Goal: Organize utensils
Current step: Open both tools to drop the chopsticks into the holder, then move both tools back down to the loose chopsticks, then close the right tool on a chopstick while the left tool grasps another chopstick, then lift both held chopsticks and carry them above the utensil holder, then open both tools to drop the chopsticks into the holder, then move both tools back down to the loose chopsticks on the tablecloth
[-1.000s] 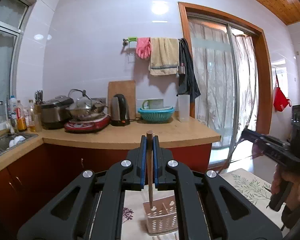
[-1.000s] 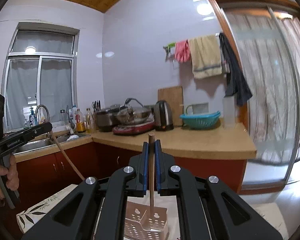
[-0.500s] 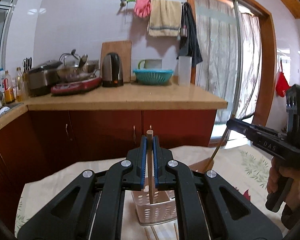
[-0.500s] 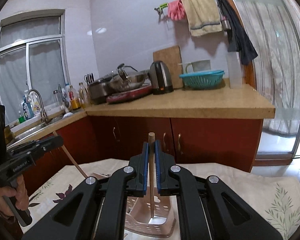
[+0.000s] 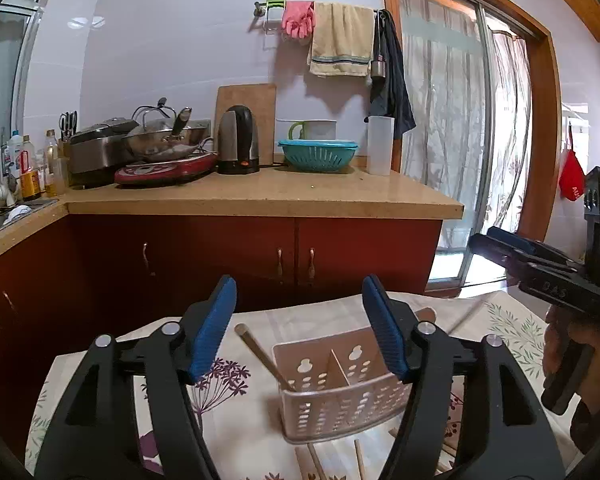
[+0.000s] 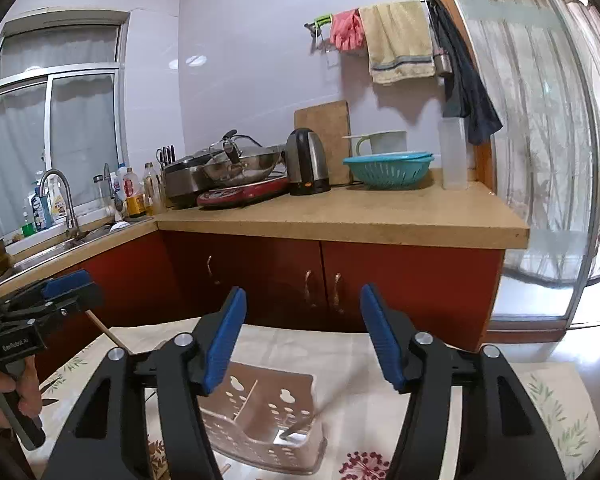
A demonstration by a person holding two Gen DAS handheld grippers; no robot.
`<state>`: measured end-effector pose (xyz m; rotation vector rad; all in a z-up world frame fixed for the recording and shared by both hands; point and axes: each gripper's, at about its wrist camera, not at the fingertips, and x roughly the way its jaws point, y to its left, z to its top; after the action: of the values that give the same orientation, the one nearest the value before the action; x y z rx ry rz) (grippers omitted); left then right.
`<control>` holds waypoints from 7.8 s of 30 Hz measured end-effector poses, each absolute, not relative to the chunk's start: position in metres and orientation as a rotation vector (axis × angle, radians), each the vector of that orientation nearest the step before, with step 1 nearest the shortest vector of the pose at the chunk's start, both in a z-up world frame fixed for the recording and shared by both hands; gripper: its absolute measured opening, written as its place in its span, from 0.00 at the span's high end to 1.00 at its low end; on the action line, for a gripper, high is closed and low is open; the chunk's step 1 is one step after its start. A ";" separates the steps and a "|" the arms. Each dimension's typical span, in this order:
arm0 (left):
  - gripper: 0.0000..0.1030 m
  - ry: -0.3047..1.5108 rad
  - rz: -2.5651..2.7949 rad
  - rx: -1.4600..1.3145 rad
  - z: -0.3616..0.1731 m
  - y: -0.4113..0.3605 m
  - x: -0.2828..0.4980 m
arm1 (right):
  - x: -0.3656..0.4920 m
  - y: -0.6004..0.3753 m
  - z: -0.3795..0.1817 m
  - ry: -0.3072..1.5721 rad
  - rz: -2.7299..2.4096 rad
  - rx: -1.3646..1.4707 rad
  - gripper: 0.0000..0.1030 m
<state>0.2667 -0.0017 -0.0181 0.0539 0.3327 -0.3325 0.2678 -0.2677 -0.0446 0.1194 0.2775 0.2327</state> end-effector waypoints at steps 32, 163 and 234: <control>0.35 0.506 -0.189 0.068 -0.117 0.032 0.110 | 0.102 -0.240 -0.178 0.488 0.393 0.113 0.60; 0.94 0.333 -0.323 -0.042 -0.024 0.043 0.118 | 0.109 -0.238 -0.045 0.244 0.372 0.086 0.93; 0.35 0.369 -0.255 0.031 -0.076 -0.003 0.142 | 0.119 -0.297 -0.103 0.340 0.197 0.081 0.58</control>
<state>0.1424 -0.0031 -0.0758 0.0313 0.3688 -0.2546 0.1190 -0.2966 -0.1034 0.0814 0.3403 0.1969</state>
